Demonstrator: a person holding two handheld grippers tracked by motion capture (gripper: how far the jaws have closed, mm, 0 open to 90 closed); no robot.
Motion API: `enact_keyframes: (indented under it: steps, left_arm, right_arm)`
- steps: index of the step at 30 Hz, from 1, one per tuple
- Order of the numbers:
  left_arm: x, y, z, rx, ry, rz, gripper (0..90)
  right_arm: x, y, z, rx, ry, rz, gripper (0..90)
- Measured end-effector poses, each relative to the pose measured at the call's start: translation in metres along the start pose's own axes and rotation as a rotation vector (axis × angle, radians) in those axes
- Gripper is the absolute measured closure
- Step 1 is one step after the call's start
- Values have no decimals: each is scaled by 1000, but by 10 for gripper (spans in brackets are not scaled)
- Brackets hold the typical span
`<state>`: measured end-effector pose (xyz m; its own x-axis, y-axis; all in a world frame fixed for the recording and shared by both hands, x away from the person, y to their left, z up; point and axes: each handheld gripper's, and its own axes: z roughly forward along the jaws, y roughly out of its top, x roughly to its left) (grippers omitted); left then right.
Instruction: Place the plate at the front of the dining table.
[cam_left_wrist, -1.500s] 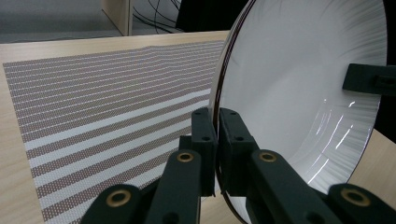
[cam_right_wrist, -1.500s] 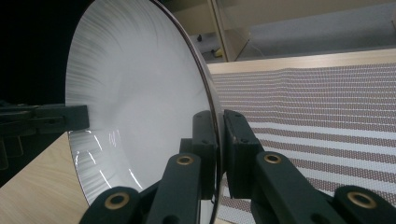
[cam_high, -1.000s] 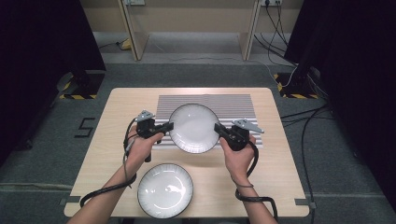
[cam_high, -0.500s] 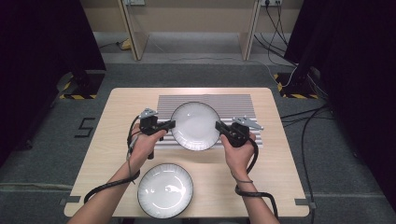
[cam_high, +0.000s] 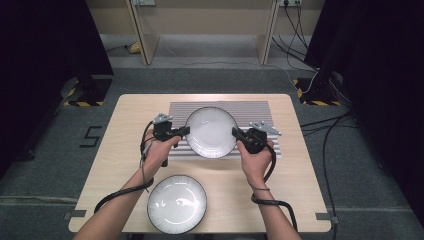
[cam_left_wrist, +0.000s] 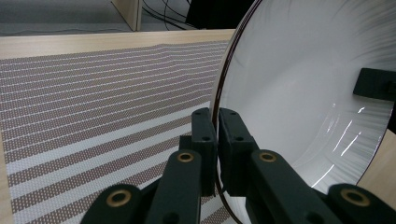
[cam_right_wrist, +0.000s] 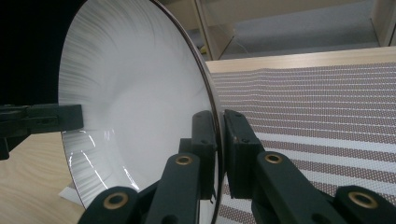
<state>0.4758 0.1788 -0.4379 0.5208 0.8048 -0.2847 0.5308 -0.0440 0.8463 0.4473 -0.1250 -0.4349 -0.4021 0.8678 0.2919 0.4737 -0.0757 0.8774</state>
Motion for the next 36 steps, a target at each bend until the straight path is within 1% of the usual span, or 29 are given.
enact_keyframes:
  steps: [8,12,13,16,21,24,28,36]
  left_arm:
    - [6,6,14,4,7,-10,852]
    - [8,6,22,2,10,-13,850]
    - [9,6,24,5,9,-21,849]
    - [11,7,30,7,11,-29,849]
    - [13,8,38,15,14,-34,849]
    - [15,9,43,22,18,-35,849]
    - [18,9,48,30,28,-47,848]
    - [20,11,54,32,30,-56,848]
  right_arm:
    - [-6,5,11,6,-18,0,837]
    - [-10,9,16,11,-37,-9,833]
    - [-11,9,18,15,-40,-8,833]
    - [-14,10,22,19,-45,-3,833]
    - [-21,11,30,29,-53,23,830]
    - [-24,10,33,33,-57,28,829]
    - [-27,11,40,40,-65,31,827]
    - [-30,14,47,45,-78,38,824]
